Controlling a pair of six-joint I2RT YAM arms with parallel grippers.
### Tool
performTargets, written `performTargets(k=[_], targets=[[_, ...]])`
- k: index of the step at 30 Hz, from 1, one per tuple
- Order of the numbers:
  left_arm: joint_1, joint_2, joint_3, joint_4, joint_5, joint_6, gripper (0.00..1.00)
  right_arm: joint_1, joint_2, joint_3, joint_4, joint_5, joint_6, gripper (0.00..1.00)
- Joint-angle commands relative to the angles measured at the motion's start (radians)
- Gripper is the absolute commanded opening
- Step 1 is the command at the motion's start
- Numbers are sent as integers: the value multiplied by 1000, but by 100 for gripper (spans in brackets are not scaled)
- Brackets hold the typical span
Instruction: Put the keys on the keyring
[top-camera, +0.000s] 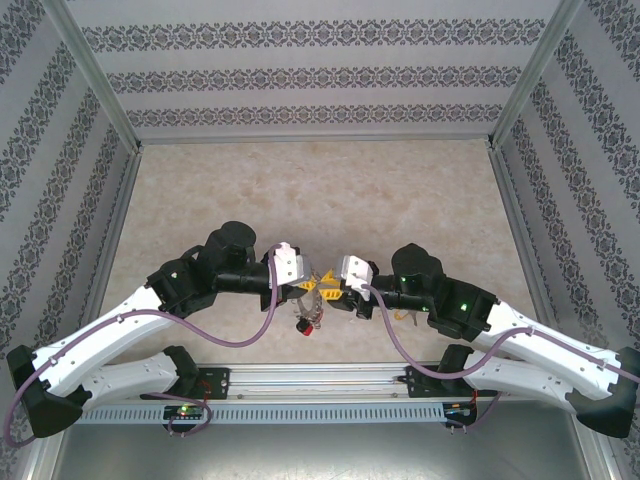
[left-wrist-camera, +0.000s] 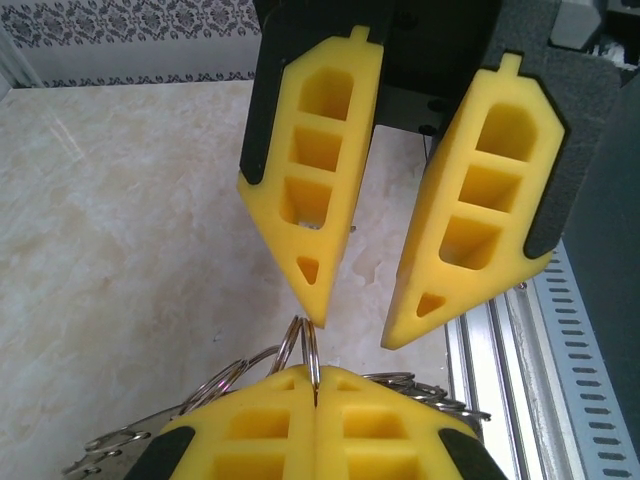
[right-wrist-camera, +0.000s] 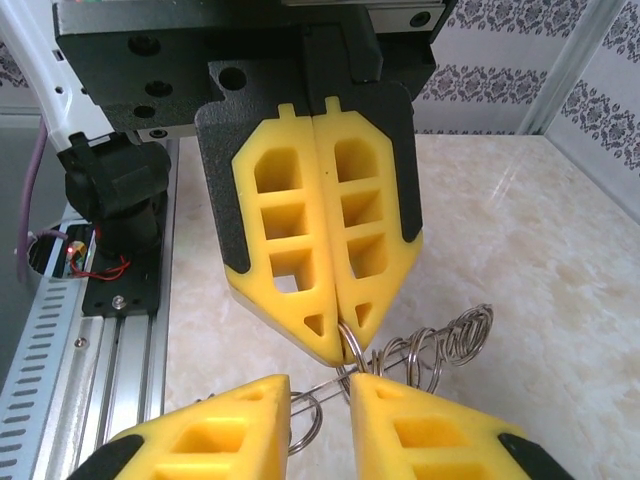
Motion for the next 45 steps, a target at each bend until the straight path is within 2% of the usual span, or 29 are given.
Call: performTargets(k=[1, 10, 20, 26, 31, 34, 45], targets=[[-12, -13, 12, 43, 51, 22, 0, 9, 1, 30, -4, 48, -17, 25], [-15, -13, 15, 37, 39, 28, 0, 9, -15, 29, -20, 91, -24, 28], [-17, -10, 20, 32, 39, 28, 0, 9, -3, 35, -15, 65, -24, 30], [-17, -2, 23, 29, 38, 28, 0, 11, 11, 35, -14, 25, -20, 27], [-17, -2, 25, 29, 37, 27, 0, 15, 16, 36, -16, 12, -21, 19], [-17, 0, 27, 27, 35, 27, 0, 19, 16, 38, -17, 3, -19, 18], [-18, 5, 31, 22, 30, 23, 0, 39, 33, 55, -18, 3, -24, 23]])
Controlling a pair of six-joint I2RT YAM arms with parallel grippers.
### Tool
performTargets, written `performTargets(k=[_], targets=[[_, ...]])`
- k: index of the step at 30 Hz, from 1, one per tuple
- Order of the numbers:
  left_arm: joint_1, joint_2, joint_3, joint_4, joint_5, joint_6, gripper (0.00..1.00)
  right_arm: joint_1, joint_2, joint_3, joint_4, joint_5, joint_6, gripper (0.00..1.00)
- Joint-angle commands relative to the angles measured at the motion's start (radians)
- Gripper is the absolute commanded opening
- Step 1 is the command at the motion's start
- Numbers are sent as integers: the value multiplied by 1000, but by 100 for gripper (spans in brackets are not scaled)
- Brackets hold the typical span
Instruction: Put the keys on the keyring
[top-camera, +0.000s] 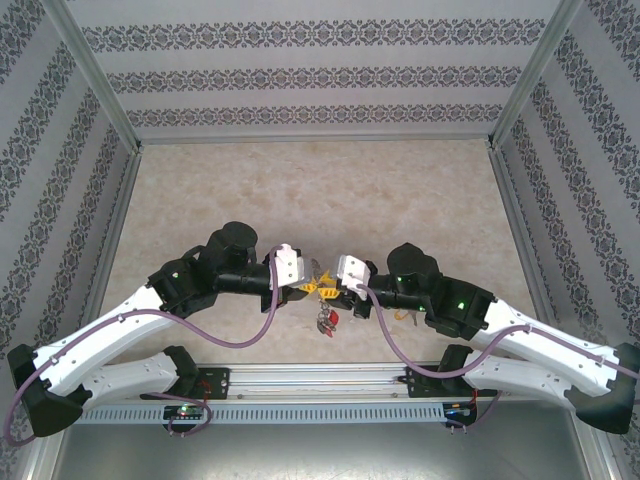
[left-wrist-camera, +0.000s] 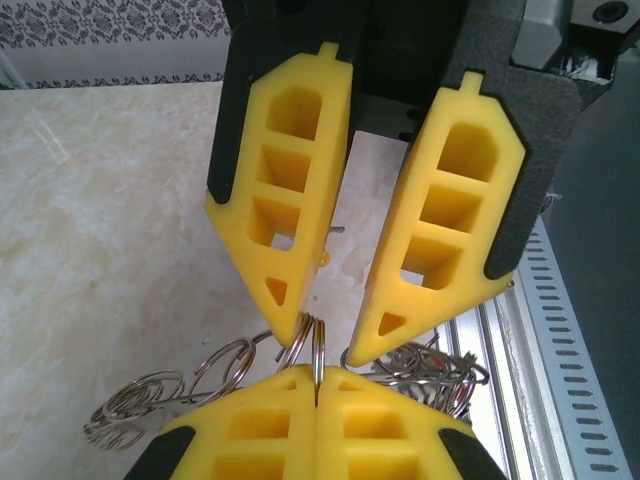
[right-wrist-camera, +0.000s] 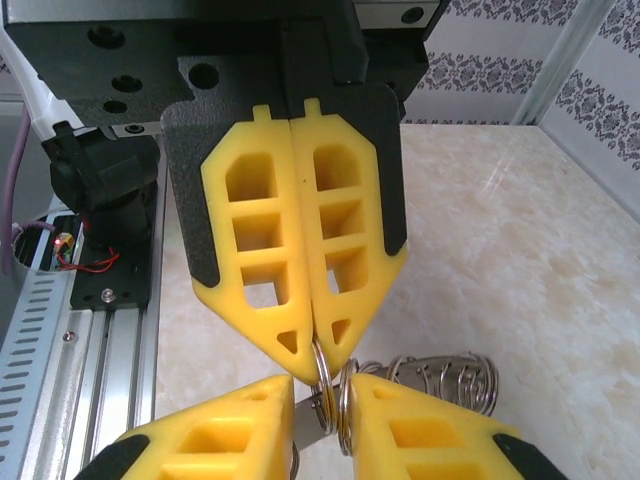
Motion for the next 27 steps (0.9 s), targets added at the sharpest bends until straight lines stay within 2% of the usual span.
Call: performTargets(k=[1, 6, 8, 11, 17, 21, 23, 27], targets=[[-16, -2, 31, 25, 11, 19, 0, 23, 6, 34, 1, -26, -18, 23], [-16, -3, 32, 23, 3, 20, 0, 31, -4, 31, 2, -10, -23, 22], [-17, -2, 31, 23, 1, 18, 0, 32, -6, 31, -2, -9, -23, 11], [-18, -3, 32, 23, -1, 19, 0, 33, -2, 31, -12, -1, -25, 0], [-19, -25, 11, 69, 21, -7, 1, 36, -24, 18, -13, 17, -32, 0], [-19, -52, -27, 135, 54, -47, 26, 33, -76, -4, 22, 12, -11, 0], [-19, -79, -64, 188, 48, -72, 31, 25, -104, -16, 46, -5, 7, 0], [-17, -144, -163, 340, 47, -153, 33, -11, -156, -50, 111, -81, 64, 0]])
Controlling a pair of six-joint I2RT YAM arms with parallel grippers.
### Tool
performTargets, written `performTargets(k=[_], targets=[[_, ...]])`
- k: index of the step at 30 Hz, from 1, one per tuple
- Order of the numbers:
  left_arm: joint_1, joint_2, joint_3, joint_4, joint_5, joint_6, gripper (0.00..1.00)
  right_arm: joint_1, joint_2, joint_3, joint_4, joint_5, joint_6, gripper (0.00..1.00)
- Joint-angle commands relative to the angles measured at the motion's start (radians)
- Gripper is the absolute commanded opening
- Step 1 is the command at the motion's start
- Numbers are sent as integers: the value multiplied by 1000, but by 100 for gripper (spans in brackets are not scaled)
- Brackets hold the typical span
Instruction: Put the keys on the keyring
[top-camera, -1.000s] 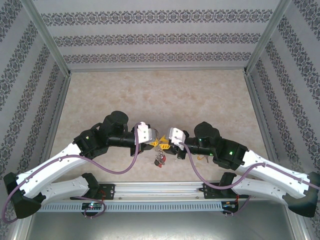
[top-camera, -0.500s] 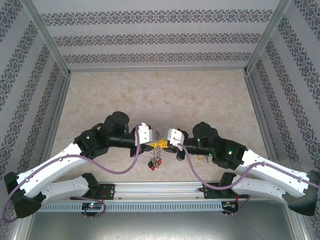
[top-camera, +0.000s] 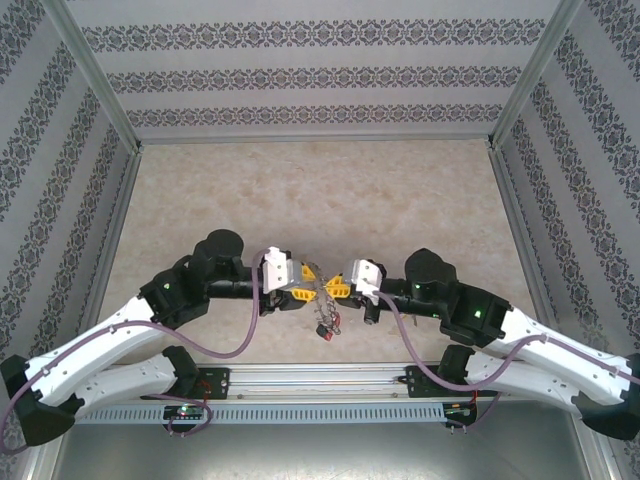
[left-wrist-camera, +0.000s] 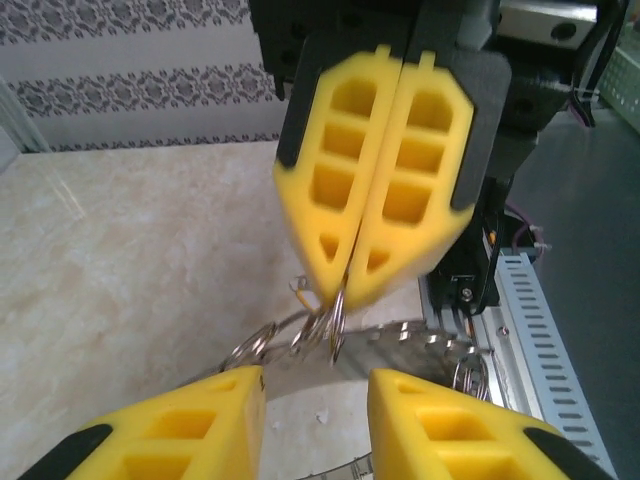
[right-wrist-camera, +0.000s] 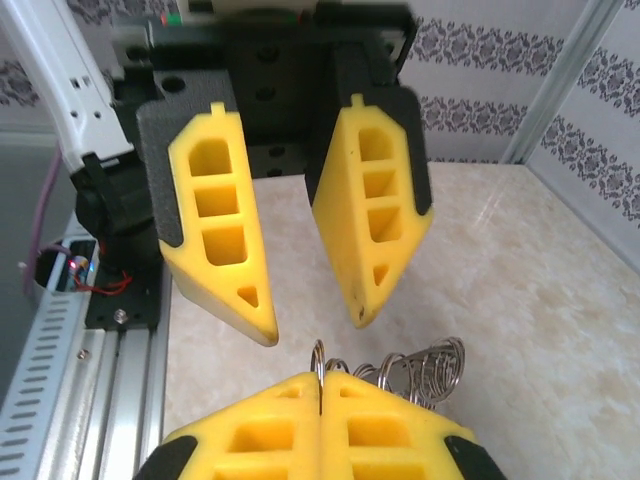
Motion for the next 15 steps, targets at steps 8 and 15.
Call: performTargets(k=[8, 15], targets=[[-10, -73, -131, 405, 93, -210, 25, -78, -105, -98, 297, -207, 187, 0], [-10, -75, -127, 482, 175, -271, 19, -87, -115, -165, 471, -232, 284, 0]])
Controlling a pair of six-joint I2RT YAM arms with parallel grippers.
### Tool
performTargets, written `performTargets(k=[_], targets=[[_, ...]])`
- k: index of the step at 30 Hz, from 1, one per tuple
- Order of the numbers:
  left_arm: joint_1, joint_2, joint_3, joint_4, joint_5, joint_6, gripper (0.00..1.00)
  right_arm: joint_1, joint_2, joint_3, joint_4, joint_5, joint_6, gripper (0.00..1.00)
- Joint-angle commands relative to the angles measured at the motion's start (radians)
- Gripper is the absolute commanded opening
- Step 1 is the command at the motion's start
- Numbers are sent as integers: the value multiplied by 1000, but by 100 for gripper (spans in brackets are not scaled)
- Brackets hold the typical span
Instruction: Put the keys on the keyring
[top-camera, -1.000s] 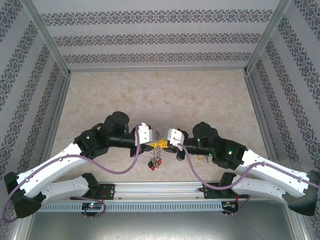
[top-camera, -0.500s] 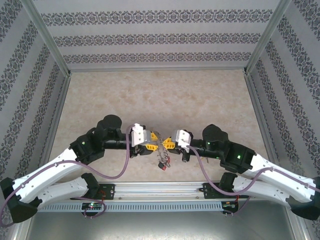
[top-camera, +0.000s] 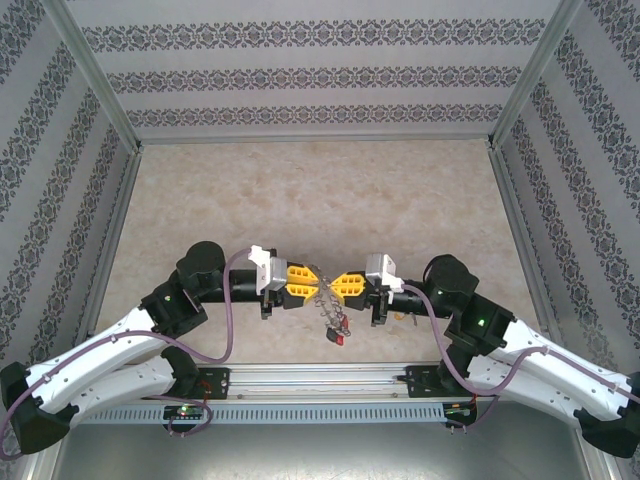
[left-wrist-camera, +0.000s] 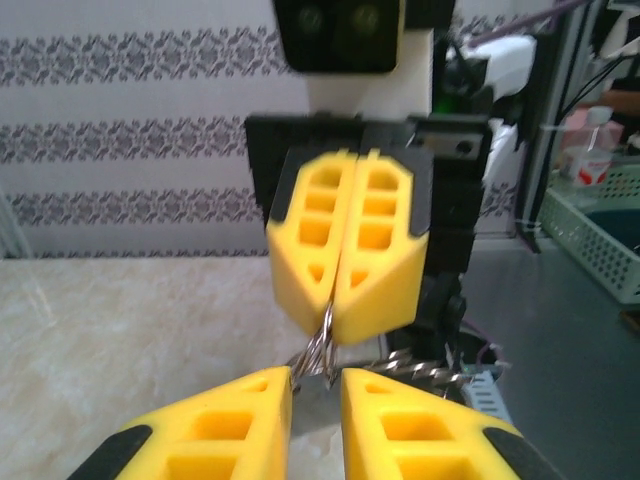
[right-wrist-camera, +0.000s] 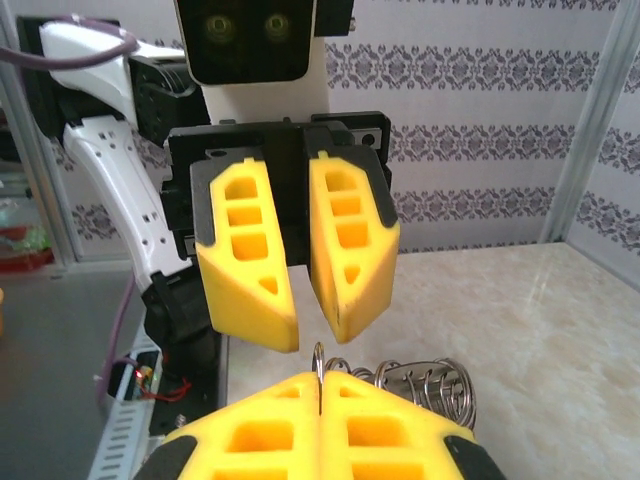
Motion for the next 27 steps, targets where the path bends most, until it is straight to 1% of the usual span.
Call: performTargets(k=[1, 4, 9, 27], targets=[[-11, -12, 3, 101, 67, -56, 18, -8, -19, -23, 186, -45, 78, 0], [-9, -15, -1, 98, 63, -55, 15, -11, -20, -34, 229, -49, 98, 0], [-11, -5, 2, 103, 66, -56, 15, -12, -15, -50, 282, -48, 120, 0], [-11, 24, 9, 145, 97, -76, 20, -12, 8, -61, 300, -33, 117, 0]])
